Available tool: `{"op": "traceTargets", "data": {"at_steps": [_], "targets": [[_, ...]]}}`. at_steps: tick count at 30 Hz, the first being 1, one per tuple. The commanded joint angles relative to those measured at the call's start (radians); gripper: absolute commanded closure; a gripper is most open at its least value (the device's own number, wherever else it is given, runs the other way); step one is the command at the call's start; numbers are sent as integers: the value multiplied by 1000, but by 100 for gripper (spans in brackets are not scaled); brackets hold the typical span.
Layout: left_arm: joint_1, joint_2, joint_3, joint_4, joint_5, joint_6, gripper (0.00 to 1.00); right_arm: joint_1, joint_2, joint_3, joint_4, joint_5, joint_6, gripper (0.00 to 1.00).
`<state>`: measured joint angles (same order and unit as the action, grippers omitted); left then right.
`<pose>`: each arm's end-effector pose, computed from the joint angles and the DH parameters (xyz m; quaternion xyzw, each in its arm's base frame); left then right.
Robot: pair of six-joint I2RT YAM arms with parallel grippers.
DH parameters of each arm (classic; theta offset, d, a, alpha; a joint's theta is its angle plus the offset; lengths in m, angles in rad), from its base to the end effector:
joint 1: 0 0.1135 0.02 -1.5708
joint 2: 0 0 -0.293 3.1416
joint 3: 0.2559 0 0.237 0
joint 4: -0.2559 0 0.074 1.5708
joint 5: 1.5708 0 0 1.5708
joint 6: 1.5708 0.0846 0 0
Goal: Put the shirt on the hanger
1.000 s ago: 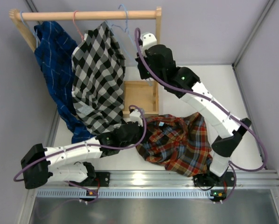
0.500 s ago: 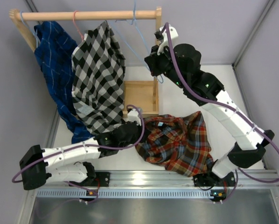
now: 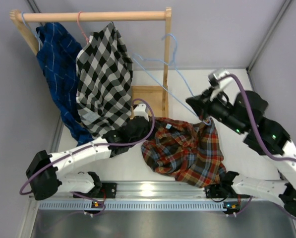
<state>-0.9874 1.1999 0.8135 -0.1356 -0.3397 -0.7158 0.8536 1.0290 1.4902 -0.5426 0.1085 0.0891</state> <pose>0.1789 -0.2199 0.2791 0.0317 0.8568 -0.2749 0.4352 0.1417 0.1486 0.5074 -0.2398 0.6949 0.2718 0.6211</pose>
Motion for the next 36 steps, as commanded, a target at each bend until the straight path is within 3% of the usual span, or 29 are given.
{"op": "traceTargets", "data": {"at_steps": [1,5,9,15,27,31,34,36], "targets": [[85,24,56,1,99,19,100,-13,-206,-135,-136,-13,3,100],[145,61,76,13,163,58,100,-13,-369,-228,-395,-91,58,100],[226,121,107,31,288,62,100,-13,-461,-304,-516,-176,119,100],[276,182,150,39,419,42,100,-13,-515,-415,-534,-188,144,100],[274,162,113,85,632,90,100,-13,-419,-390,-462,-85,107,100],[273,148,197,-44,674,176,100,-11,-405,-372,-433,-147,57,100],[259,159,348,-220,767,301,100,-13,-399,-378,-384,-263,-15,100],[209,159,447,-400,752,406,100,-11,-382,-367,-372,-322,-73,100]]}}
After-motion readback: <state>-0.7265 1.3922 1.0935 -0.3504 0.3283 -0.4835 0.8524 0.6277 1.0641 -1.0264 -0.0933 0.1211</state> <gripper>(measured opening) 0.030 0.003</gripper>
